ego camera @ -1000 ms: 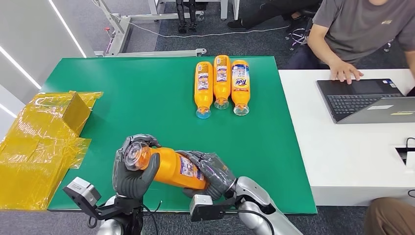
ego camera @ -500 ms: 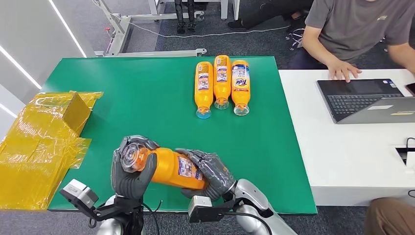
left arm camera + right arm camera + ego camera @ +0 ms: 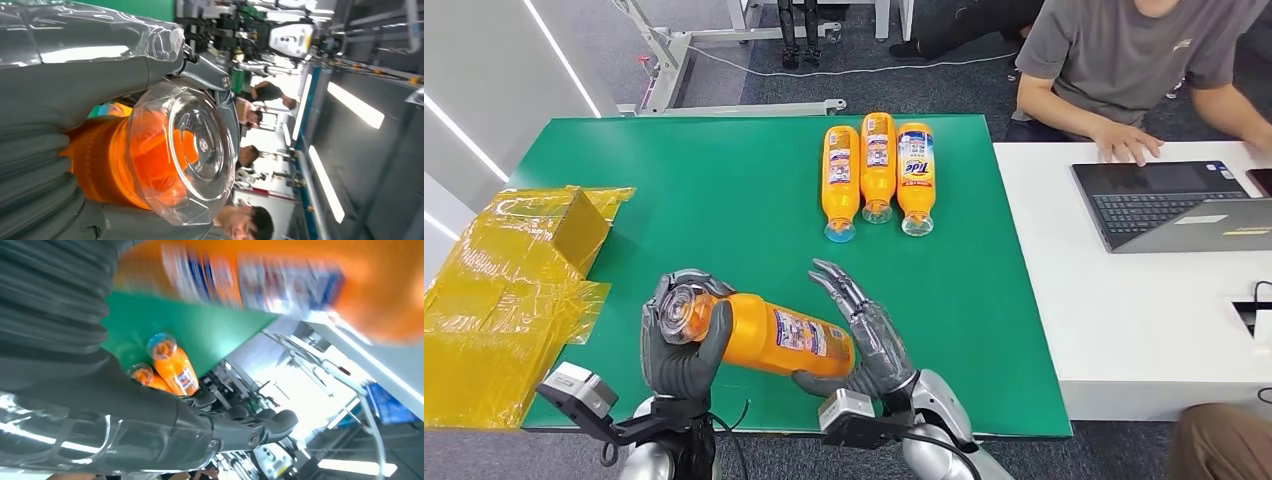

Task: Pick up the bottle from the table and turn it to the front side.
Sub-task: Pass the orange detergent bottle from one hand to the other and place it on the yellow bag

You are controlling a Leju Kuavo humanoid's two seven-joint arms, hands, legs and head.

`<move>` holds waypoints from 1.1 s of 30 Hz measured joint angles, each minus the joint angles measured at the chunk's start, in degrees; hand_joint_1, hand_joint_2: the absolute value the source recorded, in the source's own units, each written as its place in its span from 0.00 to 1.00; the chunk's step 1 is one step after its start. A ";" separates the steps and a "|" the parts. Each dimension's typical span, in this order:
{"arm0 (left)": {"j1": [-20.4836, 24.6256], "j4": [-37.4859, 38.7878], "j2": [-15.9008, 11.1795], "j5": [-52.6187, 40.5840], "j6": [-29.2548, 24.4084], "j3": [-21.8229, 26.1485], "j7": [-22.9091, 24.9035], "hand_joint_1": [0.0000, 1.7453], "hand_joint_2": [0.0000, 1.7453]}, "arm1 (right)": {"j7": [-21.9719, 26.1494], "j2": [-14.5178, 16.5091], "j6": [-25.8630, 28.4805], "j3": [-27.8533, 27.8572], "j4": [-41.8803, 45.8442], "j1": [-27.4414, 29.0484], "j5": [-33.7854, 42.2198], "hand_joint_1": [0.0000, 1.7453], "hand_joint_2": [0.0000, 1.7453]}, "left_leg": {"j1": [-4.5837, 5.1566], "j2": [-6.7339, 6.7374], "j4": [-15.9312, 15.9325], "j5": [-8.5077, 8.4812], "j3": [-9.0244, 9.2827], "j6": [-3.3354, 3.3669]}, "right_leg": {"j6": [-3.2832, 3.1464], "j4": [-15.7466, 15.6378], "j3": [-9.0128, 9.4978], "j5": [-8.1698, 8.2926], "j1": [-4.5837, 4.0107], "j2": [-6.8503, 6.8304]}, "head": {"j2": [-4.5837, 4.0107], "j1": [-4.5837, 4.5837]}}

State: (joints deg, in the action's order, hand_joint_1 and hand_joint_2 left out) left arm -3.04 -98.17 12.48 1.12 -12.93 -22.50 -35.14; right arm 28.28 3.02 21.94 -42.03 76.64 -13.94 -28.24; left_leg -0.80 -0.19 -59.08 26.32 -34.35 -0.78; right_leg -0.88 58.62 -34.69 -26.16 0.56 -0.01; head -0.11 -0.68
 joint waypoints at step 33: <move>11.31 4.41 -22.09 -49.38 -19.18 14.38 11.66 1.00 1.00 | 6.45 -0.22 14.21 4.11 15.87 9.01 10.04 0.00 1.00 | -0.02 0.15 0.02 -0.03 0.06 -0.03 | -0.03 0.06 -0.02 0.00 -0.02 0.14 | 0.00 0.01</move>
State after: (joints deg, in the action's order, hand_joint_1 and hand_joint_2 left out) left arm 8.26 -93.75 -9.61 -48.26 -32.11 -8.13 -23.48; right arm 34.74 2.80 36.15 -37.91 92.51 -4.93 -18.21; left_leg -0.82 -0.04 -59.06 26.29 -34.29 -0.81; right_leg -0.91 58.67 -34.70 -26.16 0.54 0.13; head -0.11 -0.67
